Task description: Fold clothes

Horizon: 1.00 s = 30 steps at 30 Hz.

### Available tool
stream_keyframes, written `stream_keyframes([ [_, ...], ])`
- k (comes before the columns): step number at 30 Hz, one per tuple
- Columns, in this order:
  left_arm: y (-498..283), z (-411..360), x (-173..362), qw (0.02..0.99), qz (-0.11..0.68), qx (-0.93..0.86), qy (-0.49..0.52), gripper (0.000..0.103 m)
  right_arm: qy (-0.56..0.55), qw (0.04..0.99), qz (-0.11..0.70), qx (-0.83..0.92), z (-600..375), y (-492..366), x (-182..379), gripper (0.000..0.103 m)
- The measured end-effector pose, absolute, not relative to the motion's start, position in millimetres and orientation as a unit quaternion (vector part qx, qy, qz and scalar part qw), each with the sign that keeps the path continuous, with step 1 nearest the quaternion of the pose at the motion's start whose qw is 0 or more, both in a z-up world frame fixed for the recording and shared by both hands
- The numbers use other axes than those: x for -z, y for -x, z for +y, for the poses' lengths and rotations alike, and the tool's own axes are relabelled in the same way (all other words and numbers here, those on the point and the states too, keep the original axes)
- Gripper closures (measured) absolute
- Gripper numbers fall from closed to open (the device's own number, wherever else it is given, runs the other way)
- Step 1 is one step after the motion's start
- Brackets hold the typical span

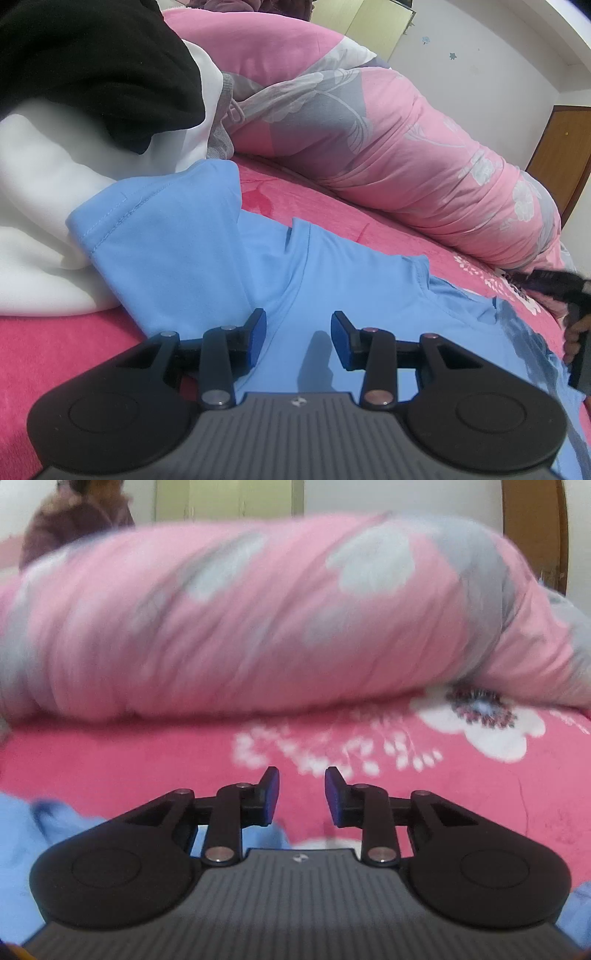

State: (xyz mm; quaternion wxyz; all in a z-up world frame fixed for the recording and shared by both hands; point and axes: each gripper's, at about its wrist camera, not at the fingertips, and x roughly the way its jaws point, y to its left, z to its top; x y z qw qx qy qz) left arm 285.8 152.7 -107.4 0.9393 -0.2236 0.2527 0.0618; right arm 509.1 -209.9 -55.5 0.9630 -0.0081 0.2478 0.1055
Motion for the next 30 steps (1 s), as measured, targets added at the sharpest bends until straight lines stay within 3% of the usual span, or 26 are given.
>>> stream_keyframes([
  [5, -285.3, 152.9, 107.8, 0.939, 0.252, -0.061, 0.225, 0.063, 0.040, 0.918, 0.303, -0.254, -153.4, -495.3, 44.6, 0.080],
  [9, -285.0, 152.5, 107.9, 0.939, 0.251, -0.061, 0.226, 0.063, 0.086, 0.866, 0.387, -0.303, -96.4, -509.4, 71.7, 0.088],
  [14, -284.7, 152.4, 107.9, 0.939, 0.250, -0.061, 0.227, 0.063, 0.102, 0.881, 0.374, -0.270, -59.3, -548.3, 87.6, 0.091],
  [22, -284.5, 153.7, 107.8, 0.939, 0.250, -0.061, 0.230, 0.063, 0.054, 0.902, 0.335, -0.267, -81.5, -523.1, 39.1, 0.089],
  [28, -283.9, 153.4, 108.2, 0.939, 0.249, -0.061, 0.230, 0.063, 0.117, 0.843, 0.435, -0.293, -60.1, -521.6, 76.0, 0.091],
  [30, -283.8, 153.8, 108.1, 0.939, 0.248, -0.061, 0.231, 0.063, 0.079, 0.860, 0.416, -0.284, -64.3, -536.9, 82.1, 0.095],
])
